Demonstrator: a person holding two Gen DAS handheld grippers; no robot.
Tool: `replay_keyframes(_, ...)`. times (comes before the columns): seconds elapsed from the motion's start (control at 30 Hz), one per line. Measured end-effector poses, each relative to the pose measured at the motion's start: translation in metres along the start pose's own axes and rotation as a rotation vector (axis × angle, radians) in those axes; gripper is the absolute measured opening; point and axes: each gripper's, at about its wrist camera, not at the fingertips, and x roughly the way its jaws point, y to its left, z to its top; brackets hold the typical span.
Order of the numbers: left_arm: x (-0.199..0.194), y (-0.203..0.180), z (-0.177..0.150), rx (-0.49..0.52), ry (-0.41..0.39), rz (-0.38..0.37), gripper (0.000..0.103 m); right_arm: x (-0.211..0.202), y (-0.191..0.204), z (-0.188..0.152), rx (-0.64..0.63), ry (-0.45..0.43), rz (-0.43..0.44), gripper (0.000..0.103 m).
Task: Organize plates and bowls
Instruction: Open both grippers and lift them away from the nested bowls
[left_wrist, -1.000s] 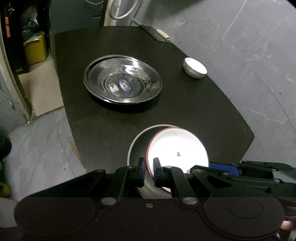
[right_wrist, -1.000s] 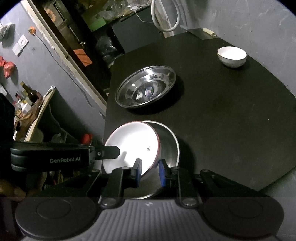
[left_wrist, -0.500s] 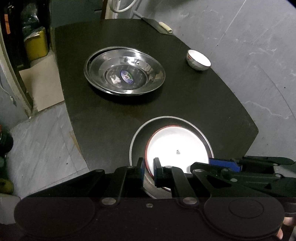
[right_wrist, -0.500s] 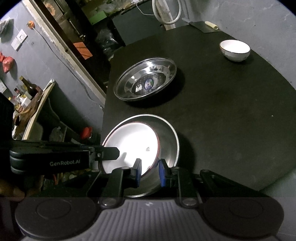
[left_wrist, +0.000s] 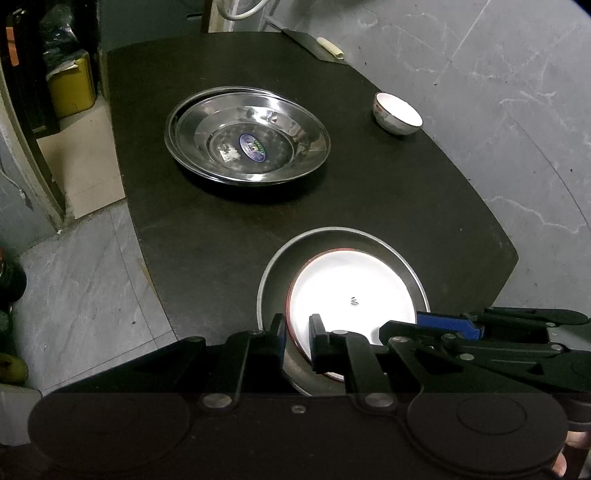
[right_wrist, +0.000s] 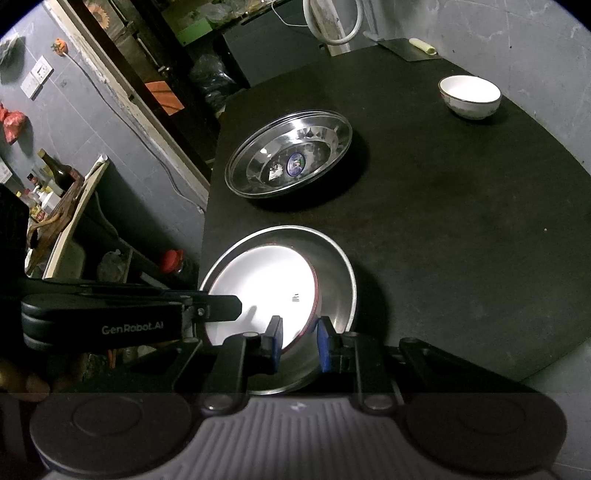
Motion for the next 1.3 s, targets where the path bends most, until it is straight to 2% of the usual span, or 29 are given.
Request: replay_keyframes(1.3,0.0018,-0.0033,-0.0009,-0.010,0.007,0.018,0.017,-0.0012,0.0043,0.0015,-0.071,-0.006,-0.023,0.028)
